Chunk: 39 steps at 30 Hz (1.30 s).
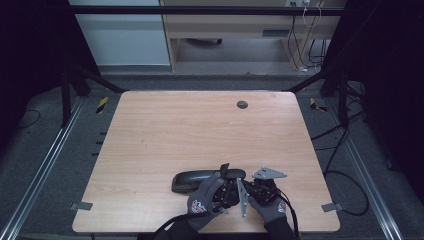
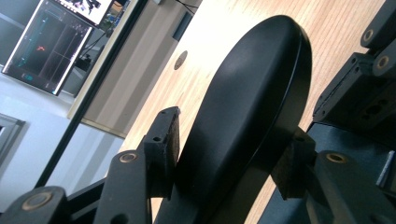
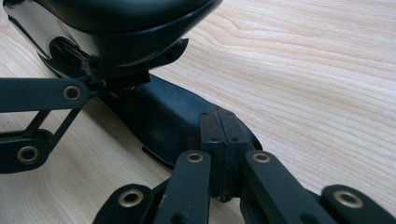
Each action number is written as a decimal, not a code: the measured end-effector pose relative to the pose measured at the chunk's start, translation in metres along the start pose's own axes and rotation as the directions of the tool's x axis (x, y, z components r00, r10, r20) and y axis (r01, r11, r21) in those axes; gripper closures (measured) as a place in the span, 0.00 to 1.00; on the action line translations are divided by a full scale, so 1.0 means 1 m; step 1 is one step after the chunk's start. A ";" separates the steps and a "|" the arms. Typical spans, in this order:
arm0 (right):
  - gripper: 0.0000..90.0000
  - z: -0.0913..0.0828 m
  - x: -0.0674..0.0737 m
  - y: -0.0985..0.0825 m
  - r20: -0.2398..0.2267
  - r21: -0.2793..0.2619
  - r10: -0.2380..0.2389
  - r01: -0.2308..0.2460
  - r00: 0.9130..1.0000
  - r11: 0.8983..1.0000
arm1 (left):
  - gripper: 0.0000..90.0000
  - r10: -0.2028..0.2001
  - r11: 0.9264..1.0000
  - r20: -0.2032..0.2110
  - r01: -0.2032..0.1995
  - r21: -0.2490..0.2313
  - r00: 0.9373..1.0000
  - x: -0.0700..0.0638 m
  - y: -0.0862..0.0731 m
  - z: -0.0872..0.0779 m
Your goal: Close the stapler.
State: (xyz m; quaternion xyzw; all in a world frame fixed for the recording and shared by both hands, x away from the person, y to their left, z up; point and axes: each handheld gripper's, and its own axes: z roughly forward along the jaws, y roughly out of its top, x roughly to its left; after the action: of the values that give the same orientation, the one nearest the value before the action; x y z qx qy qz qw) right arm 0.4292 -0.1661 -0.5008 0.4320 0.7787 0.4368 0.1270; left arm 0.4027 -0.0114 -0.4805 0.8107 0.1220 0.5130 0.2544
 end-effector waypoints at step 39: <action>0.84 -0.014 -0.019 0.000 0.080 -0.063 0.041 -0.036 0.996 0.997 | 0.43 -0.310 0.928 0.365 0.363 -0.085 0.878 0.054 0.007 -0.038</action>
State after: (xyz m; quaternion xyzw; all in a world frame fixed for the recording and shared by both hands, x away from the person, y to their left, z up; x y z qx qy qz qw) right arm 0.4325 -0.1894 -0.4963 0.4603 0.7506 0.4451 0.1633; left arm 0.3918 0.0183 -0.4221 0.8327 0.1755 0.3183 0.4177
